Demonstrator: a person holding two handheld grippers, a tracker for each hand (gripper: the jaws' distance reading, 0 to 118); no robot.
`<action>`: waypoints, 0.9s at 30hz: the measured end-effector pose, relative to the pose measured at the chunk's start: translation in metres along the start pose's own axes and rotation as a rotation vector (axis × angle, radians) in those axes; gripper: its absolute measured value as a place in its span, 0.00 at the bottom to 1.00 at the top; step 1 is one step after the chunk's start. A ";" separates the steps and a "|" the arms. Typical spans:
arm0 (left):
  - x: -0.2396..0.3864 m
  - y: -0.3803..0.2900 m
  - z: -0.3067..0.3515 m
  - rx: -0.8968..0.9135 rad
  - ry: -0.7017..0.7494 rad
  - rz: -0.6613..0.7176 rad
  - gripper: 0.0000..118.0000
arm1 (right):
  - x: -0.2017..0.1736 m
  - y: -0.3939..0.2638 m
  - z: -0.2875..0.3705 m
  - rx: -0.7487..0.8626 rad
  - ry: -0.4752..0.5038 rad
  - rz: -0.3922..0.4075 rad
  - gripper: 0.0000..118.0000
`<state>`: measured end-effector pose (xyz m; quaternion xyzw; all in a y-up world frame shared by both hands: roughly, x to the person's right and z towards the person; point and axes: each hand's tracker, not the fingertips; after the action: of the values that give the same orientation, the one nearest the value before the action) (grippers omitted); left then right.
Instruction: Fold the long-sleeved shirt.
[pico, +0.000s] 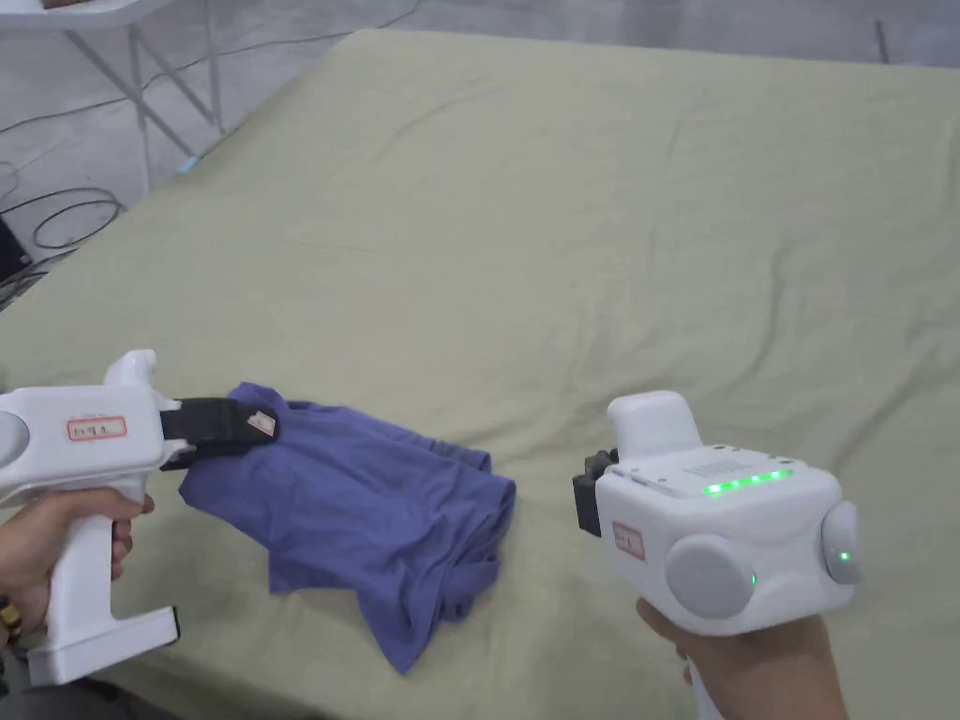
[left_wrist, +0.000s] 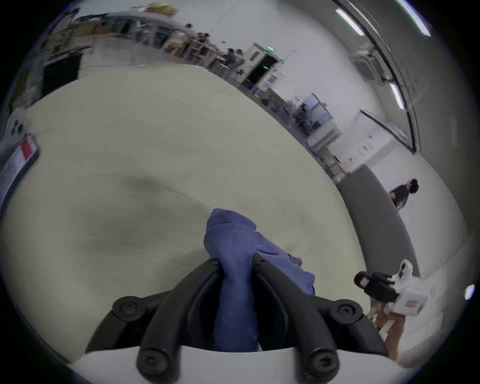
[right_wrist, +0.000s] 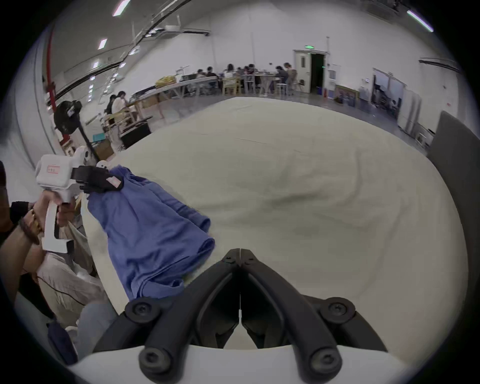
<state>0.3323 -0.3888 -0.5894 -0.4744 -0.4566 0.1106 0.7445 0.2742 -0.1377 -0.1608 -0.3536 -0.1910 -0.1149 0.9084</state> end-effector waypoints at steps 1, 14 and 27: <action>-0.005 0.007 0.002 0.012 -0.024 0.043 0.11 | -0.004 0.006 -0.004 -0.002 0.004 -0.011 0.02; -0.009 0.036 0.012 0.090 0.158 -0.101 1.00 | 0.007 0.016 0.020 0.044 0.003 -0.022 0.02; 0.192 0.129 0.119 0.451 0.198 -0.361 0.00 | 0.003 0.062 0.082 0.236 -0.020 0.002 0.02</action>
<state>0.3809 -0.1346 -0.5673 -0.2168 -0.4226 0.0283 0.8795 0.2763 -0.0363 -0.1413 -0.2455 -0.2120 -0.0873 0.9419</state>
